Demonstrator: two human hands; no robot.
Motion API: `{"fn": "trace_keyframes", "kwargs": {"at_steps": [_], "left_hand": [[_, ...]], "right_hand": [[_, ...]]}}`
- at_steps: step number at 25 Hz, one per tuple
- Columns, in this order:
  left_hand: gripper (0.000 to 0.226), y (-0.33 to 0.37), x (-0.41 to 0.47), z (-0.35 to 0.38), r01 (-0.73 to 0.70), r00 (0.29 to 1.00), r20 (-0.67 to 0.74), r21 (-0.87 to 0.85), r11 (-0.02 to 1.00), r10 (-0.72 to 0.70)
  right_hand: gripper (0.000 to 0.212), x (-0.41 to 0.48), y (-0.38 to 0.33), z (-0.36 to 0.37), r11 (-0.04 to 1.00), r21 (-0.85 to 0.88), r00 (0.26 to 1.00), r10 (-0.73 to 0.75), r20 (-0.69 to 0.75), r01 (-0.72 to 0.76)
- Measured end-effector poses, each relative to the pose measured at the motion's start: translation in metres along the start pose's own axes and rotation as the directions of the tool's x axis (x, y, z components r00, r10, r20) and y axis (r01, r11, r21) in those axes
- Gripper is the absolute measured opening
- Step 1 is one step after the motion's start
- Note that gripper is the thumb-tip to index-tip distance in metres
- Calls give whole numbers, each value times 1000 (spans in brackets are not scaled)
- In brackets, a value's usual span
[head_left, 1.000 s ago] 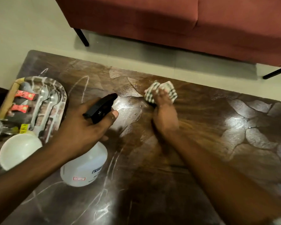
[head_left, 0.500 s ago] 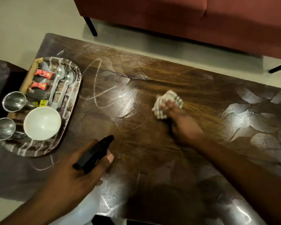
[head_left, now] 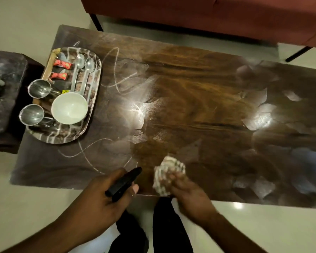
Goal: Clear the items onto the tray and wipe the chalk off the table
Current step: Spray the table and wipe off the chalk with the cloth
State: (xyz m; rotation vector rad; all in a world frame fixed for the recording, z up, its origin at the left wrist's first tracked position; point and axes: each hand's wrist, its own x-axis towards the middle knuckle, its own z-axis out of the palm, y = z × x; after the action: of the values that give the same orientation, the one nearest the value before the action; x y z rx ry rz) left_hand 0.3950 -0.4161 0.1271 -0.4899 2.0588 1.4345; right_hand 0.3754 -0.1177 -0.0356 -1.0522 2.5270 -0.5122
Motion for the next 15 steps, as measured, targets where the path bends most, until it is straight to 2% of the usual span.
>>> {"fn": "trace_keyframes", "kwargs": {"at_steps": [1, 2, 4, 7, 8, 9, 10, 12, 13, 14, 15], "left_hand": [[29, -8, -5, 2, 2, 1000, 12, 21, 1000, -2], [28, -15, -9, 5, 9, 1000, 9, 38, 999, -10], [26, -28, -16, 13, 26, 1000, -15, 38, 999, -26], [27, -42, -22, 28, 44, 998, -38, -10, 999, -44], [25, -46, -22, 34, 34, 999, -39, -18, 999, -35], [25, -48, -22, 38, 13, 999, -44, -19, 1000, -14], [24, -49, -21, 41, -12, 999, -48, -17, 1000, 12], [22, -48, -23, 43, -71, 995, -64, -5, 997, 71], [22, -47, -25, 42, -96, 992, -81, -5, 995, 95], [24, -47, -27, 40, -106, 989, -102, -8, 994, 105], [29, -47, -30, 36, -104, 988, -120, -18, 994, 102]], "right_hand": [[78, -10, 24, -13, 984, 41, 979, 179, -94, -176], [79, -18, 48, -30, 929, 96, 915, 370, -159, -358], [76, -31, 86, -56, 756, 210, 718, 655, -237, -620], [69, -21, 84, -50, 562, 379, 484, 827, -287, -735], [67, -15, 68, -39, 530, 404, 435, 847, -307, -746], [66, -11, 44, -24, 531, 403, 430, 845, -318, -746], [66, -9, 14, -6, 588, 372, 495, 807, -321, -718], [67, -6, -51, 32, 798, 230, 751, 603, -271, -558], [67, -4, -76, 46, 900, 148, 879, 433, -200, -410], [66, -2, -87, 53, 969, 79, 963, 242, -119, -233], [66, 3, -82, 50, 997, 39, 996, 72, -50, -70]]}}
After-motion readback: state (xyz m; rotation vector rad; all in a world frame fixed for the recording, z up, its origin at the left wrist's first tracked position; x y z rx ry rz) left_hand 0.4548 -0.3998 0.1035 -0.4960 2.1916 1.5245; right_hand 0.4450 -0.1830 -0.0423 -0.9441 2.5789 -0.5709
